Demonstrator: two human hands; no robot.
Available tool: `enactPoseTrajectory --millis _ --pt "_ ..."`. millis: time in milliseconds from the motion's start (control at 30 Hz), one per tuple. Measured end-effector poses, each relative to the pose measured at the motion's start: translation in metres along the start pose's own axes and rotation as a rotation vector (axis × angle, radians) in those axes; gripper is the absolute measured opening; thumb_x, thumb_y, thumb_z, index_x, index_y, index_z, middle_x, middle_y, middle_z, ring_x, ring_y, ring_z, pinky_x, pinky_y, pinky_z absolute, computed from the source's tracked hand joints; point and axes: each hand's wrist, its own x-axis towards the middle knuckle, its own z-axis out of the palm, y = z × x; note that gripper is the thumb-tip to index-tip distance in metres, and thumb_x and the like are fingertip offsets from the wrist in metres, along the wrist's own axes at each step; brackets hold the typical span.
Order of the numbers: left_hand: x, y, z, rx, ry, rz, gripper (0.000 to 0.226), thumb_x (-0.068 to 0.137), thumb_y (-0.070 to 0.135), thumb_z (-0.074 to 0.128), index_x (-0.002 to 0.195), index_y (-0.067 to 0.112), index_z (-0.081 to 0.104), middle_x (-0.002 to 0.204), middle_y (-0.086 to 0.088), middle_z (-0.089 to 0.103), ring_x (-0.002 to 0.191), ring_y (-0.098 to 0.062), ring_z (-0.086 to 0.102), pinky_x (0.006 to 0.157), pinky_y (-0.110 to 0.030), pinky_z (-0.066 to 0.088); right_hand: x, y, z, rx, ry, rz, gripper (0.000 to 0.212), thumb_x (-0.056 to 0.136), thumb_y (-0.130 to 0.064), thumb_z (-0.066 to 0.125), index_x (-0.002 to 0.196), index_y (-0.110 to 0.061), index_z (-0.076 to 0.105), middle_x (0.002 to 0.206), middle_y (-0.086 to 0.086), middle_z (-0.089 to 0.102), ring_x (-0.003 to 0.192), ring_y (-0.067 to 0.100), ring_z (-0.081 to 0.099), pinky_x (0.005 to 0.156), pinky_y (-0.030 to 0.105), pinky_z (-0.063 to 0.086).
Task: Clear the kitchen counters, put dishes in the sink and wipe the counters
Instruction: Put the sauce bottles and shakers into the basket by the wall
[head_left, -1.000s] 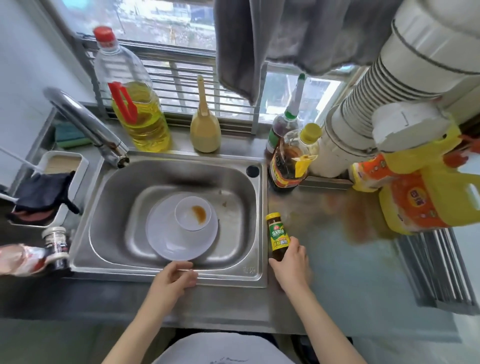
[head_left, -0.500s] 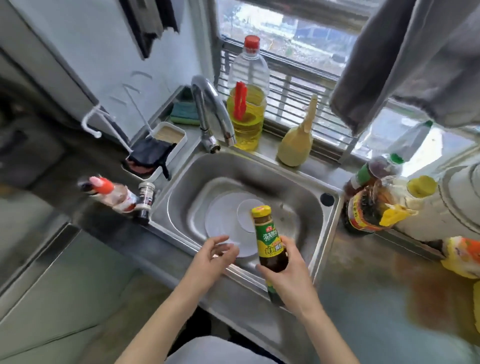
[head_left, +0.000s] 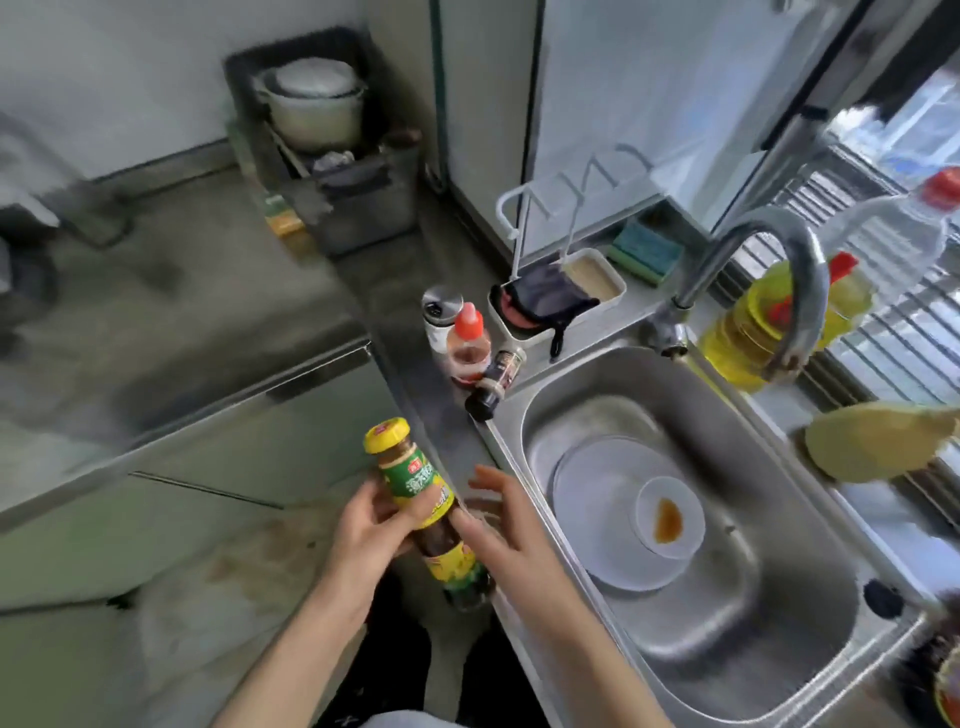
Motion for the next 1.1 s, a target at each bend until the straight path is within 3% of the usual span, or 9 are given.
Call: enactPoseTrajectory --millis 100,200,333,433,533,733,867,1000,1100 --pt "0.008 0.006 -0.037 -0.018 0.126 0.067 0.044 0.058 0.024 0.084 0.095 0.020 0.061 0.079 0.010 0.072 0.078 -0.008 0.066 0.070 -0.021 0.054 0.041 0.005 -0.005 -0.245 0.171 0.031 0.037 0.088 -0.035 0.062 0.122 -0.024 0.052 0.120 -0.006 0.053 0.110 0.006 0.052 0.091 0.021 0.045" --pt "0.013 0.017 -0.072 -0.046 0.150 0.131 0.058 0.048 0.048 0.085 0.095 0.023 0.063 0.086 0.007 0.073 0.080 -0.007 0.067 0.067 -0.018 0.055 0.096 0.007 -0.013 -0.504 0.377 0.031 0.053 0.087 -0.033 0.064 0.130 -0.010 0.045 0.127 0.007 0.044 0.119 0.021 0.045 0.097 0.025 0.034" --pt "0.026 0.024 -0.102 -0.024 0.135 0.144 0.075 0.033 0.061 0.084 0.094 0.023 0.065 0.090 0.003 0.072 0.083 -0.010 0.066 0.075 -0.028 0.055 0.153 0.000 0.004 -0.459 0.516 0.221 0.061 0.082 -0.046 0.065 0.123 -0.007 0.042 0.124 0.017 0.048 0.116 0.033 0.047 0.090 0.038 0.040" --pt "0.035 0.026 -0.112 0.004 0.111 0.146 0.053 0.042 0.049 0.083 0.090 0.030 0.068 0.089 0.005 0.072 0.084 -0.010 0.065 0.083 -0.035 0.049 0.174 0.004 0.021 -0.316 0.635 0.297 0.051 0.079 -0.047 0.064 0.109 -0.012 0.042 0.114 0.014 0.059 0.106 0.034 0.056 0.085 0.039 0.046" --pt "0.042 0.027 -0.119 0.035 0.106 0.144 0.043 0.048 0.042 0.078 0.088 0.029 0.068 0.087 0.005 0.072 0.081 -0.008 0.065 0.082 -0.034 0.048 0.177 0.007 0.025 -0.205 0.762 0.375 0.033 0.083 -0.032 0.058 0.102 -0.014 0.038 0.107 0.013 0.062 0.096 0.033 0.059 0.081 0.036 0.045" --pt "0.060 0.032 -0.149 0.040 0.072 0.128 0.050 0.051 0.043 0.079 0.096 0.025 0.066 0.095 0.001 0.072 0.090 -0.016 0.066 0.090 -0.040 0.049 0.124 -0.010 0.034 -0.369 0.949 0.370 0.034 0.085 -0.036 0.056 0.103 -0.016 0.034 0.092 0.007 0.059 0.087 0.032 0.058 0.070 0.034 0.038" --pt "0.070 0.045 -0.180 0.003 0.097 0.164 0.054 0.051 0.043 0.079 0.098 0.022 0.064 0.095 0.002 0.071 0.092 -0.015 0.066 0.088 -0.036 0.049 0.090 -0.026 0.059 -0.472 0.899 0.155 0.026 0.081 -0.041 0.063 0.091 -0.026 0.044 0.089 -0.006 0.063 0.083 0.020 0.059 0.067 0.033 0.041" --pt "0.080 0.061 -0.219 -0.029 0.186 0.253 0.044 0.062 0.025 0.086 0.097 0.019 0.062 0.088 0.009 0.071 0.085 -0.009 0.066 0.074 -0.021 0.052 0.107 -0.048 0.109 -0.308 0.645 0.126 0.018 0.080 -0.028 0.068 0.089 -0.019 0.055 0.083 -0.004 0.062 0.075 0.014 0.057 0.062 0.030 0.040" --pt "0.090 0.072 -0.253 -0.056 0.276 0.309 0.037 0.066 0.015 0.076 0.099 0.014 0.059 0.082 0.013 0.070 0.080 -0.004 0.065 0.069 -0.014 0.050 0.139 -0.062 0.159 -0.258 0.459 0.063 0.018 0.081 -0.028 0.070 0.088 -0.017 0.058 0.081 0.001 0.063 0.074 0.018 0.057 0.060 0.026 0.040"
